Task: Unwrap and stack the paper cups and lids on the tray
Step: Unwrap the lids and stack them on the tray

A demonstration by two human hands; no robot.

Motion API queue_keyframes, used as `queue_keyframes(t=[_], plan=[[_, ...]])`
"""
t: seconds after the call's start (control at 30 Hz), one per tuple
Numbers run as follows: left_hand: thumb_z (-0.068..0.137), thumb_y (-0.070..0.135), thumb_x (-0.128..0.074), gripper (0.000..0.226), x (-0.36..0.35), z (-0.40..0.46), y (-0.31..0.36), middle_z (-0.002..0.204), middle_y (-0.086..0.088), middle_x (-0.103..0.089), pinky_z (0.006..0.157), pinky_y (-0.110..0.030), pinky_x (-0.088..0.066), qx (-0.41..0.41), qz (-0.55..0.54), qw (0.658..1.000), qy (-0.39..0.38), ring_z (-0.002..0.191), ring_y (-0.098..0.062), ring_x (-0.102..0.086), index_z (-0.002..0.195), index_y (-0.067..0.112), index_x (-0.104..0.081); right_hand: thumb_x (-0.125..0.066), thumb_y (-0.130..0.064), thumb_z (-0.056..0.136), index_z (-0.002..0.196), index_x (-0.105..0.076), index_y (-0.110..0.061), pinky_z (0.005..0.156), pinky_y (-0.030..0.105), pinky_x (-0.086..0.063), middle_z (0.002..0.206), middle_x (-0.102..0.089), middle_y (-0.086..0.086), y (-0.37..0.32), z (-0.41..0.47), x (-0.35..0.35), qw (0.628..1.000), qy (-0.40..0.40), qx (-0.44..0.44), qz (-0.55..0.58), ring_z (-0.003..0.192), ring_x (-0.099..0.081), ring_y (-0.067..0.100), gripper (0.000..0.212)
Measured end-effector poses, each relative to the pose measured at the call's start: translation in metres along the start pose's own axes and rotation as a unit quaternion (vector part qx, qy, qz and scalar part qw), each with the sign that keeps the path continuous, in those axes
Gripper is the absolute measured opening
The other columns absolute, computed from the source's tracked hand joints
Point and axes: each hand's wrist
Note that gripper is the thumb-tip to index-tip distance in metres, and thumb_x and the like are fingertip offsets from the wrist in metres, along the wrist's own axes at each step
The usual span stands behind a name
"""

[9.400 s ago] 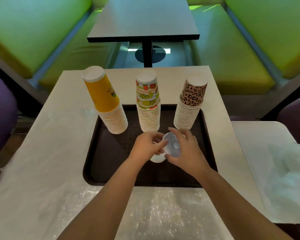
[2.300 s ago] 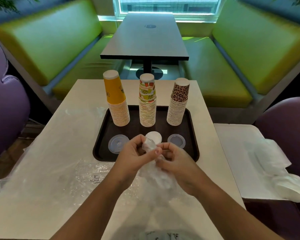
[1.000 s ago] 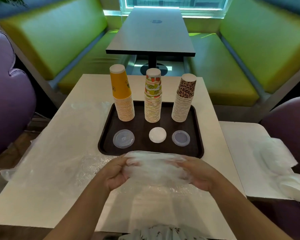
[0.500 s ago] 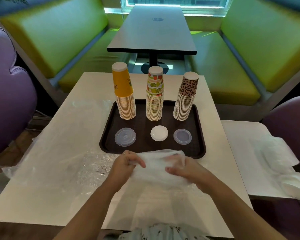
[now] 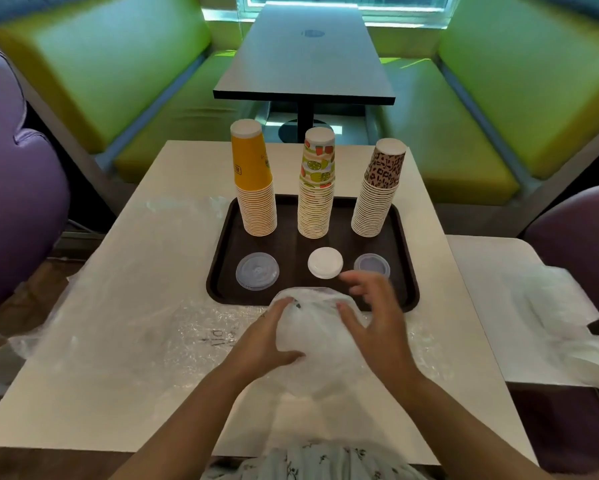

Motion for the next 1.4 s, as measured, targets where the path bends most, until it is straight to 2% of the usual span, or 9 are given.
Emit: queue_keyframes(t=[0.07,0.2,0.3,0.5,0.77,0.97,1.07,1.17,1.4], plan=[[0.071,0.025,-0.081,0.094,0.002,0.002,-0.001,0.136,0.004,-0.045,0.090,-0.022,-0.039,-0.015,-0.004,1.000,-0.027,0.122,-0.019,-0.048,0.144,0.028,-0.022,-0.060,-0.025,0.087,0.116,-0.058,-0.026,0.094,0.015,-0.038,0.118,-0.057,-0.008,-0.005,-0.005,-0.017,0.985,-0.149,0.079,-0.044,0.107,-0.052,0.004,0.029],[0.071,0.025,-0.081,0.094,0.006,0.005,0.000,0.139,0.007,-0.043,0.099,-0.025,-0.038,0.001,-0.006,0.998,-0.067,0.124,-0.012,-0.044,0.145,0.027,-0.023,-0.066,-0.040,0.083,0.145,-0.029,-0.029,0.115,0.035,-0.022,0.152,-0.025,-0.007,0.026,-0.015,-0.047,0.919,-0.279,0.049,-0.273,0.139,-0.024,0.014,0.074],[0.075,0.021,-0.079,0.090,0.008,0.006,-0.007,0.143,0.003,-0.040,0.097,-0.022,-0.036,0.025,0.026,0.995,-0.097,0.129,-0.015,-0.040,0.146,0.025,-0.024,-0.071,-0.037,0.080,0.150,-0.009,-0.025,0.114,0.023,-0.014,0.156,-0.011,-0.009,0.037,-0.016,-0.047,0.922,-0.278,-0.005,-0.269,0.142,-0.015,0.011,0.094],[0.071,0.015,-0.078,0.086,0.005,0.013,-0.031,0.144,0.003,-0.041,0.101,-0.020,-0.030,-0.021,0.035,0.996,-0.081,0.132,-0.016,-0.038,0.144,0.024,-0.033,-0.080,-0.029,0.072,0.147,-0.016,-0.024,0.105,0.012,-0.017,0.153,-0.023,-0.008,0.054,-0.022,-0.044,0.950,-0.238,-0.080,-0.186,0.140,-0.026,0.011,0.099],[0.078,0.055,-0.065,0.083,-0.011,0.018,-0.054,0.143,-0.003,-0.024,0.104,-0.034,-0.027,-0.061,0.248,0.966,-0.041,0.126,-0.023,-0.028,0.144,0.026,-0.024,-0.081,-0.035,0.064,0.145,-0.028,-0.014,0.109,0.031,-0.026,0.148,-0.037,0.005,0.066,-0.031,-0.056,0.934,-0.211,-0.063,-0.280,0.134,-0.039,0.023,0.100],[0.060,0.069,-0.067,0.073,-0.008,0.010,-0.049,0.137,-0.003,-0.037,0.102,-0.027,-0.027,-0.172,0.154,0.967,0.111,0.126,-0.020,-0.034,0.108,0.018,-0.048,-0.072,-0.044,0.076,0.150,-0.013,-0.017,0.115,0.029,-0.014,0.156,-0.018,0.001,0.060,-0.028,-0.057,0.912,-0.242,-0.070,-0.323,0.143,-0.018,0.018,0.099],[0.072,0.061,-0.066,0.066,-0.008,0.002,-0.035,0.128,-0.002,-0.042,0.103,-0.012,-0.026,-0.233,0.079,0.959,0.142,0.119,-0.010,-0.037,0.113,0.015,-0.046,-0.069,-0.050,0.078,0.150,-0.008,-0.019,0.115,0.029,-0.015,0.157,-0.014,-0.003,0.053,-0.022,-0.052,0.911,-0.265,-0.085,-0.305,0.143,-0.016,0.014,0.100],[0.073,0.051,-0.073,0.074,-0.013,-0.002,-0.021,0.129,0.002,-0.043,0.094,0.001,-0.023,-0.158,0.014,0.982,0.103,0.117,-0.006,-0.039,0.129,0.015,-0.041,-0.064,-0.051,0.082,0.150,-0.010,-0.022,0.114,0.028,-0.016,0.156,-0.016,-0.006,0.047,-0.017,-0.048,0.909,-0.277,-0.068,-0.302,0.142,-0.017,0.011,0.091],[0.078,0.035,-0.068,0.070,-0.026,-0.001,-0.012,0.130,0.003,-0.047,0.083,-0.009,-0.031,-0.063,0.042,0.993,0.086,0.113,-0.011,-0.049,0.136,0.016,-0.034,-0.056,-0.048,0.087,0.150,-0.006,-0.022,0.112,0.030,-0.015,0.156,-0.014,-0.005,0.050,-0.015,-0.043,0.894,-0.305,-0.051,-0.324,0.142,-0.016,0.012,0.085]])
Point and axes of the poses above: each hand's wrist, its own z-axis towards the middle knuckle, its own x-axis out of the back of the hand, y = z × x
